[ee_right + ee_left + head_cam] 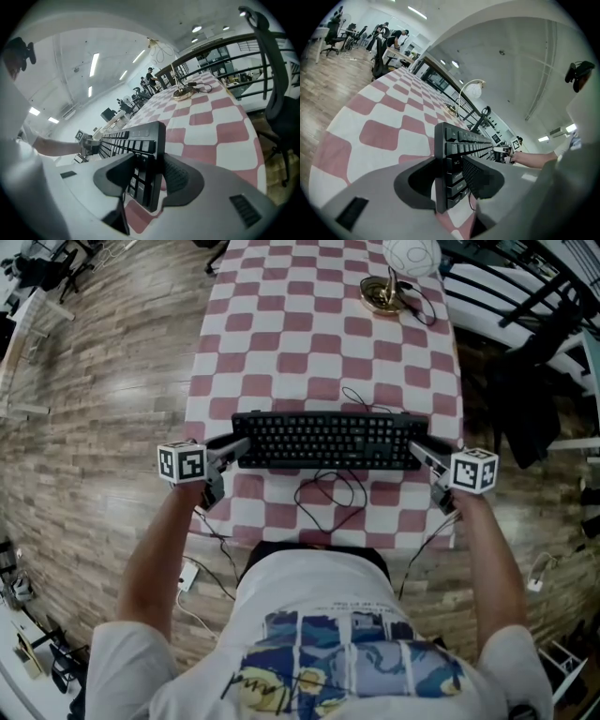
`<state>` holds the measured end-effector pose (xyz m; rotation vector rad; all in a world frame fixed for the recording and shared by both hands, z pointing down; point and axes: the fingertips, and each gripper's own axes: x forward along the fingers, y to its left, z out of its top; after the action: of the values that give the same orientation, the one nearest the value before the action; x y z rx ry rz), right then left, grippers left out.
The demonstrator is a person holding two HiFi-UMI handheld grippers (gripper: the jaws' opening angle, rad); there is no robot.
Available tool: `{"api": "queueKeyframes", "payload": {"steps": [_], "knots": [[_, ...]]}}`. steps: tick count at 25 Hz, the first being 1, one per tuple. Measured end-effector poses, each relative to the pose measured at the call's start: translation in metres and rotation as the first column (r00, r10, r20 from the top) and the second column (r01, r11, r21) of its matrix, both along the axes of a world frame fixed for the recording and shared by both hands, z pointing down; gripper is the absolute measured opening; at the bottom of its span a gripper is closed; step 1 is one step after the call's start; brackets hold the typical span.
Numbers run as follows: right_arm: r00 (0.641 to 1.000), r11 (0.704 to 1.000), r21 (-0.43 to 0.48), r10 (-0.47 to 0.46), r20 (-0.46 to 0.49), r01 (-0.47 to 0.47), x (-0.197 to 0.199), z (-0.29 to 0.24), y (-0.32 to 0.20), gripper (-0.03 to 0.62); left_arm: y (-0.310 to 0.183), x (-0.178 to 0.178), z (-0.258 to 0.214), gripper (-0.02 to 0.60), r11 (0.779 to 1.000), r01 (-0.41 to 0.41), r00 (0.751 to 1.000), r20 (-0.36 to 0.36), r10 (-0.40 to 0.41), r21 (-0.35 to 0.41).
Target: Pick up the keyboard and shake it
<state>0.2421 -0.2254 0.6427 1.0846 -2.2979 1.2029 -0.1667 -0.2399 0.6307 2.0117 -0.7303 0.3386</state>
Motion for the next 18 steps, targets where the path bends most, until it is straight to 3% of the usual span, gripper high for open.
{"api": "queueKeyframes", "payload": {"steps": [3, 11, 18], "knots": [[0.999, 0.999, 0.043, 0.002, -0.049, 0.0, 0.005, -0.019, -0.006, 0.179, -0.004, -0.002, -0.011, 0.175, 0.999, 0.009, 1.0, 0.004, -0.009, 0.039], [1.0, 0.983, 0.183, -0.015, -0.025, 0.02, -0.001, -0.073, -0.025, 0.178, -0.017, 0.003, -0.058, 0.175, 0.988, 0.012, 1.0, -0.001, -0.012, 0.154], [0.997, 0.938, 0.341, -0.036, -0.07, 0.058, -0.006, -0.129, -0.038, 0.179, -0.03, 0.002, -0.102, 0.178, 0.966, 0.017, 1.0, 0.004, -0.019, 0.258]]}}
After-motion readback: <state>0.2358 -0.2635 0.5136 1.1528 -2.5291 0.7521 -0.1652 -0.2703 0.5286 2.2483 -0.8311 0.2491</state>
